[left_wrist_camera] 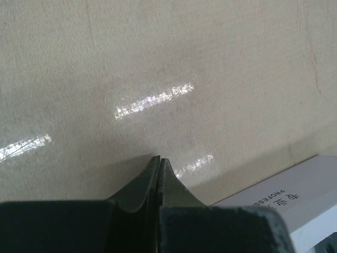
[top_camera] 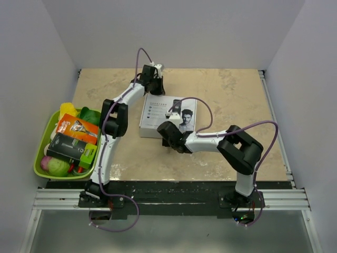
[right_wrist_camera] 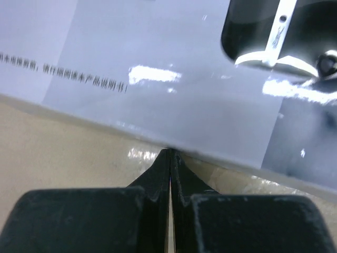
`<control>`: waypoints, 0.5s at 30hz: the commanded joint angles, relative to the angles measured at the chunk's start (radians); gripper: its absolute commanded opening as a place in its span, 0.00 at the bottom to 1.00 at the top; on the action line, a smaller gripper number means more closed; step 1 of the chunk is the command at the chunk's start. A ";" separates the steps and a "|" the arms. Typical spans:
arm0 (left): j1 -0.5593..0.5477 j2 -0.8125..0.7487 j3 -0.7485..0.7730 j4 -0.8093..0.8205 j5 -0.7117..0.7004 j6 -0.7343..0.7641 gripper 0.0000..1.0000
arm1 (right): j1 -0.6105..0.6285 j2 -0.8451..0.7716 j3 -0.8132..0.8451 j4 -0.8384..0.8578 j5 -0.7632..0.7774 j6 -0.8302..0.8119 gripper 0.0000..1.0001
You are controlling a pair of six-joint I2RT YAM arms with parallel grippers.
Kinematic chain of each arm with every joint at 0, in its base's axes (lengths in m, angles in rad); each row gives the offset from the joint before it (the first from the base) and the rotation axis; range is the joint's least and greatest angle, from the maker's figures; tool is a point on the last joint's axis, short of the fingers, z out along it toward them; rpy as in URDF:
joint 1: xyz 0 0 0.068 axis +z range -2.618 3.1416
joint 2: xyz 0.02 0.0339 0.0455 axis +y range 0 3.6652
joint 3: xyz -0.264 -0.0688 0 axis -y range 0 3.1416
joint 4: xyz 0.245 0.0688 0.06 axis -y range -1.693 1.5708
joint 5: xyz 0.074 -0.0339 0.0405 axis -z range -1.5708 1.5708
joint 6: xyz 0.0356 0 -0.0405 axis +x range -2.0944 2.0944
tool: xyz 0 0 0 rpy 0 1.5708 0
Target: Sort the hair-cutting tools
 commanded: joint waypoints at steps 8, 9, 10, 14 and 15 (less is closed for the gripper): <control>-0.028 -0.056 -0.228 -0.039 0.095 0.065 0.00 | -0.146 0.134 0.022 -0.012 -0.020 -0.157 0.00; -0.030 -0.059 -0.251 -0.038 0.097 0.071 0.00 | -0.155 0.139 0.030 -0.012 -0.024 -0.171 0.00; -0.031 -0.062 -0.258 -0.038 0.102 0.073 0.00 | -0.161 0.145 0.045 -0.018 -0.026 -0.189 0.00; -0.037 -0.087 -0.309 -0.029 0.120 0.073 0.00 | -0.183 0.150 0.073 -0.035 -0.041 -0.214 0.00; -0.037 -0.091 -0.327 -0.024 0.119 0.071 0.00 | -0.183 0.145 0.073 -0.037 -0.047 -0.217 0.00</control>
